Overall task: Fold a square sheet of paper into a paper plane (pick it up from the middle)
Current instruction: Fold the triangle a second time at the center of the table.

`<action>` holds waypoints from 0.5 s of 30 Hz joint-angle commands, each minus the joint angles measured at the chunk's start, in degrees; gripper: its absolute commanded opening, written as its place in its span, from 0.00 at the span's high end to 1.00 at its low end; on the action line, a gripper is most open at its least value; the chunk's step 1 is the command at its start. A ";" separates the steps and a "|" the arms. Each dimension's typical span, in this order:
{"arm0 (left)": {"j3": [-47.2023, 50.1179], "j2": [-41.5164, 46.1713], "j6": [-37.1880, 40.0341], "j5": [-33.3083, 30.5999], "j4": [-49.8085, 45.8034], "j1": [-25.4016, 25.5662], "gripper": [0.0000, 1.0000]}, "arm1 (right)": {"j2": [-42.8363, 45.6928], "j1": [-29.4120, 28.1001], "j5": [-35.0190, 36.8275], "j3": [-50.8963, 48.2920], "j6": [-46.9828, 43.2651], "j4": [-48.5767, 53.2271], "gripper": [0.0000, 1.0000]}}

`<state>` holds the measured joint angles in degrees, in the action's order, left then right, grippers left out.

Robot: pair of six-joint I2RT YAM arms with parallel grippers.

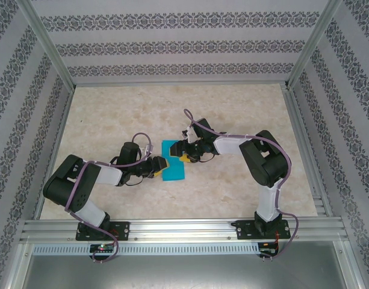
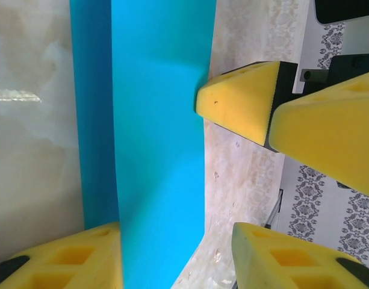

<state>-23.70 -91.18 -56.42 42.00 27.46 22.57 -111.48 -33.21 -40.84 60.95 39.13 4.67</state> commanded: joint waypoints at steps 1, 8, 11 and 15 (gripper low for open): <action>0.25 0.50 0.75 1.72 1.05 0.28 0.56 | -3.04 -0.27 4.17 -2.00 -0.72 1.53 0.32; -0.64 1.65 0.90 2.22 -1.42 1.30 0.63 | -4.03 -0.54 7.16 -0.55 -1.48 5.57 0.50; -0.98 2.56 0.96 1.86 -3.61 1.76 0.65 | -4.36 -1.14 9.38 0.77 -2.82 8.88 0.58; -2.20 3.92 1.26 0.53 -8.83 2.15 0.69 | -4.37 -1.80 12.34 1.87 -4.39 12.17 0.64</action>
<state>-23.97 -89.08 -56.42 42.98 23.53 24.03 -112.77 -33.91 -34.89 62.96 37.36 10.22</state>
